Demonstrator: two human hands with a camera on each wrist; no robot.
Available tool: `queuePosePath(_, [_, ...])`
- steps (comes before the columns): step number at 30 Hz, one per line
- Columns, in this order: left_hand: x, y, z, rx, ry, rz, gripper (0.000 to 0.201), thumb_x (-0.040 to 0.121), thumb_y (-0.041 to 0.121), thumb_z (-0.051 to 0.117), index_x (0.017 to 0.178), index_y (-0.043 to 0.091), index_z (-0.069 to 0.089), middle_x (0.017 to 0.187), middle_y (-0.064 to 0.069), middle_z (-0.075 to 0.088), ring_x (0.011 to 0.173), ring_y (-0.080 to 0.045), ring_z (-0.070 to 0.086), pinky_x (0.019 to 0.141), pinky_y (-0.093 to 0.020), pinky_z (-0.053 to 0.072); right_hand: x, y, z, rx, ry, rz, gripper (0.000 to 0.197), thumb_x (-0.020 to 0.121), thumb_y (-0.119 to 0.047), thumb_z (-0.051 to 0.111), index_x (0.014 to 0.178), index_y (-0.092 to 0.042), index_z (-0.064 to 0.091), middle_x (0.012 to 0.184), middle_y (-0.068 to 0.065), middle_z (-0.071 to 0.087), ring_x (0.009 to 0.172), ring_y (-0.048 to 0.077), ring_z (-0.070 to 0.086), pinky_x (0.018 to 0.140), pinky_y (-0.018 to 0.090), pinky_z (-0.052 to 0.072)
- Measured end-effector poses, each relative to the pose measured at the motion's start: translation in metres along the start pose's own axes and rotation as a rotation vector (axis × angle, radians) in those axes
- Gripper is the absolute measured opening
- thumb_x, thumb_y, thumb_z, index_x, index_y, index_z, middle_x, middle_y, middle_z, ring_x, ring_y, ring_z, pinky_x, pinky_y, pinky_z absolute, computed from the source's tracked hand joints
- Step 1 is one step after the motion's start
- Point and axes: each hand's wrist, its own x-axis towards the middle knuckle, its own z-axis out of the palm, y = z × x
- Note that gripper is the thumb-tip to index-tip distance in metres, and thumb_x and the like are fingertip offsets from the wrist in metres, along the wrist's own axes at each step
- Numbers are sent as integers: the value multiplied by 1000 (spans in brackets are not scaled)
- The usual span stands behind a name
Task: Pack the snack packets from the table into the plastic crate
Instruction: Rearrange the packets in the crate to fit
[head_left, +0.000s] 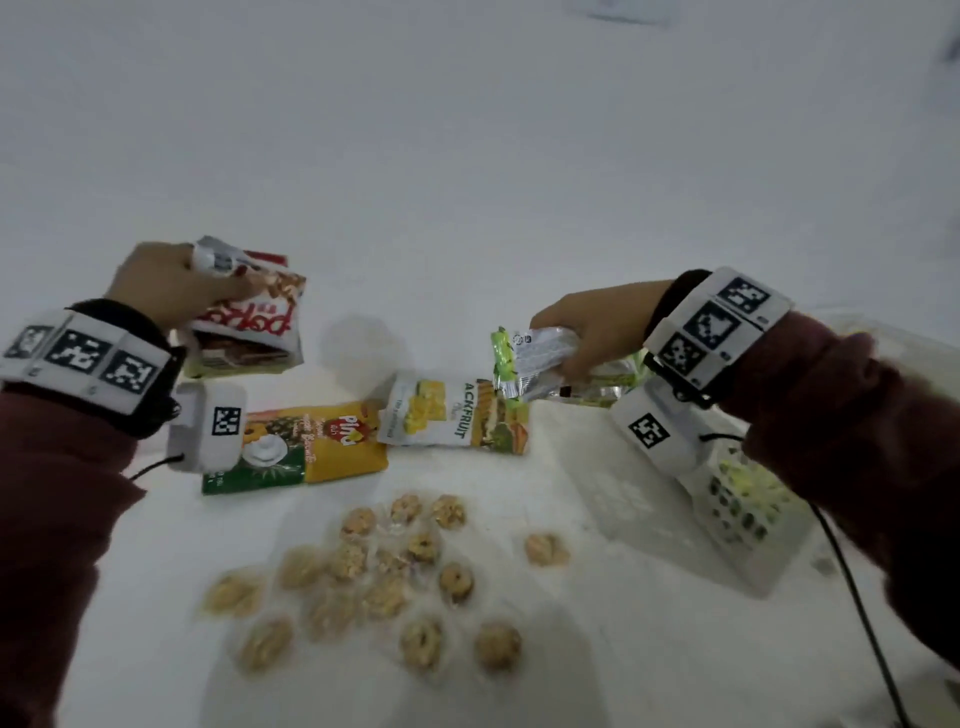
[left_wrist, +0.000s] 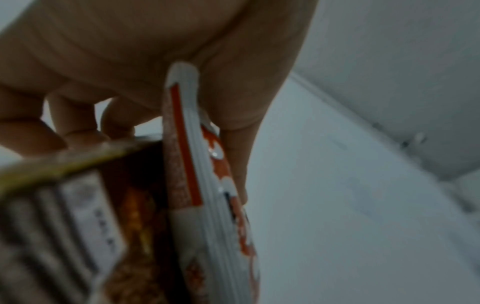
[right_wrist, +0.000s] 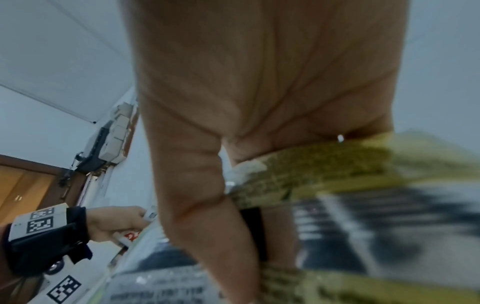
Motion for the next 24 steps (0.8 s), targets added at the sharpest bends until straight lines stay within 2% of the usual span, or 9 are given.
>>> queuePosePath(2, [-27, 58, 35, -148, -39, 90, 31, 76, 30, 74, 88, 3, 64, 93, -16, 61, 86, -22, 57, 68, -25, 44, -41, 31, -9, -40, 19, 25, 20, 81, -5, 64, 83, -19, 50, 80, -5, 52, 82, 18, 51, 67, 27, 41])
queuePosePath(5, [-61, 132, 86, -253, -149, 167, 25, 76, 29, 74, 78, 7, 61, 82, -8, 59, 71, -16, 54, 51, -13, 40, -99, 86, -19, -102, 83, 117, 22, 79, -2, 65, 89, -13, 50, 76, -9, 50, 80, 18, 50, 63, 26, 38])
queuePosePath(7, [-85, 178, 118, -326, -268, 212, 23, 76, 27, 74, 74, 7, 63, 75, -5, 61, 63, -11, 54, 51, -11, 45, -136, 127, -20, -125, 130, 208, 26, 76, -1, 68, 89, -15, 49, 74, -12, 47, 72, 15, 48, 59, 23, 36])
queuePosePath(10, [-115, 233, 159, -427, -385, 273, 29, 76, 24, 74, 89, -1, 68, 73, -5, 66, 61, -9, 61, 66, -22, 49, -173, 181, -18, -140, 179, 317, 33, 73, -3, 72, 89, -18, 47, 74, -14, 44, 73, 16, 46, 57, 24, 34])
queuePosePath(12, [-130, 262, 183, -462, -458, 287, 27, 76, 23, 74, 92, 2, 67, 59, 6, 68, 50, 0, 62, 58, -17, 52, -190, 211, -16, -133, 184, 350, 34, 72, -5, 74, 84, -20, 46, 78, -7, 48, 81, 18, 46, 59, 26, 34])
queuePosePath(14, [-139, 287, 200, -454, -534, 281, 23, 76, 24, 73, 90, 6, 67, 59, 8, 69, 48, 1, 63, 51, -12, 51, -198, 236, -13, -146, 174, 376, 35, 71, -7, 75, 88, -19, 47, 90, 0, 50, 84, 19, 48, 65, 26, 36])
queuePosePath(16, [-143, 307, 213, -426, -564, 274, 25, 76, 27, 73, 89, 8, 65, 70, 0, 69, 53, -6, 64, 50, -15, 49, -199, 253, -11, -184, 156, 388, 34, 71, -11, 75, 93, -18, 50, 95, 0, 49, 85, 19, 48, 73, 25, 37])
queuePosePath(19, [-141, 333, 229, -410, -556, 276, 28, 76, 29, 74, 89, 10, 59, 81, -12, 62, 70, -20, 57, 56, -24, 40, -189, 271, -9, -216, 105, 360, 41, 73, -16, 75, 110, -10, 56, 97, -1, 47, 88, 16, 46, 75, 22, 32])
queuePosePath(24, [-117, 350, 254, -375, -537, 218, 24, 77, 32, 72, 81, 13, 59, 74, -2, 64, 61, -14, 58, 58, -22, 42, -145, 277, -4, -368, -2, 235, 53, 78, -19, 71, 126, -10, 52, 125, 8, 53, 113, 22, 50, 83, 25, 37])
